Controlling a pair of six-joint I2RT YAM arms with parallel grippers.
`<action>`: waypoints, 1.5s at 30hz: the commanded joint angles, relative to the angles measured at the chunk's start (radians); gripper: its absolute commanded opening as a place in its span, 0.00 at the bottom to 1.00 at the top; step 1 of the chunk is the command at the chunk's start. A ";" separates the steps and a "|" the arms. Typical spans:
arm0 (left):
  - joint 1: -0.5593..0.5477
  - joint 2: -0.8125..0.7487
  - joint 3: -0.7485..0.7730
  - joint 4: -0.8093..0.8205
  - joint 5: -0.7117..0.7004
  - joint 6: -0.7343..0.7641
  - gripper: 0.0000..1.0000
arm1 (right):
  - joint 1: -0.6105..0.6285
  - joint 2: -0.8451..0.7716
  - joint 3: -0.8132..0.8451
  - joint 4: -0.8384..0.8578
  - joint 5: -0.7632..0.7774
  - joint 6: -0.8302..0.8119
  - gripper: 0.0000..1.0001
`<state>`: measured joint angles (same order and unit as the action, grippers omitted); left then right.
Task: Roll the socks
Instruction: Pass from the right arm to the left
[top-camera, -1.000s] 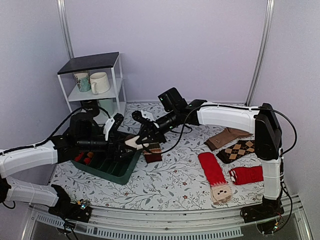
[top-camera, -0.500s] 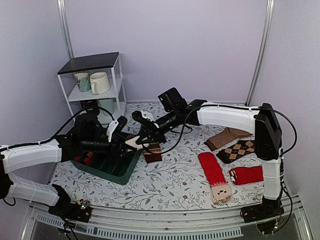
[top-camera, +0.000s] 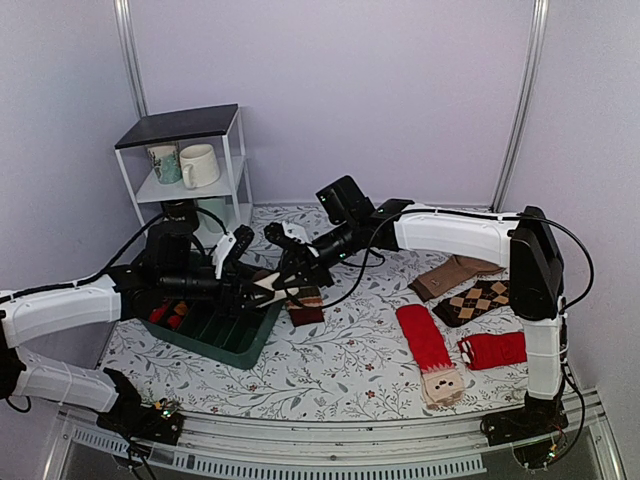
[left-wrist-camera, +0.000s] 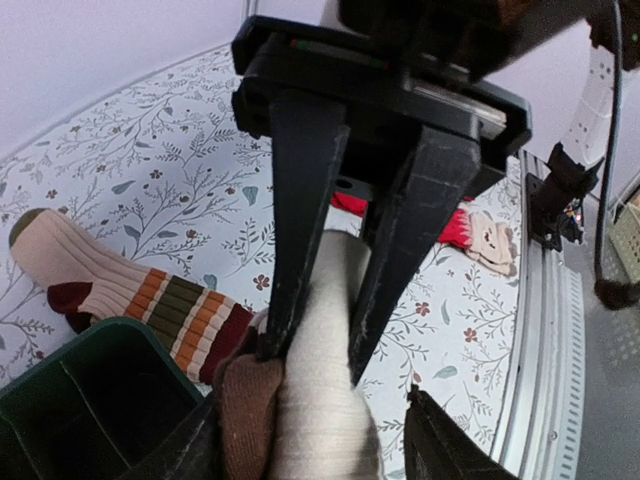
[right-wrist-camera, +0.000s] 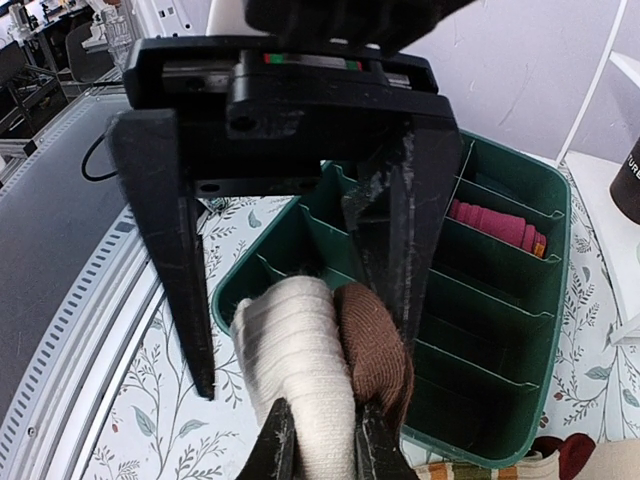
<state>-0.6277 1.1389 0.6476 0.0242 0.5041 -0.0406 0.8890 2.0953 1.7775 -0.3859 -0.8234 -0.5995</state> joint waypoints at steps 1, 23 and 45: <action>0.006 -0.006 0.029 -0.020 0.001 0.022 0.53 | -0.005 -0.058 0.031 -0.014 -0.016 -0.006 0.03; 0.007 0.017 0.037 -0.054 0.039 0.036 0.56 | -0.006 -0.052 0.043 -0.019 -0.012 -0.005 0.04; 0.007 0.040 0.060 -0.067 0.077 0.050 0.12 | -0.006 -0.045 0.046 -0.033 -0.005 -0.010 0.04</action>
<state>-0.6228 1.1790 0.6899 -0.0273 0.5407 -0.0097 0.8886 2.0953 1.7924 -0.4240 -0.8234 -0.6029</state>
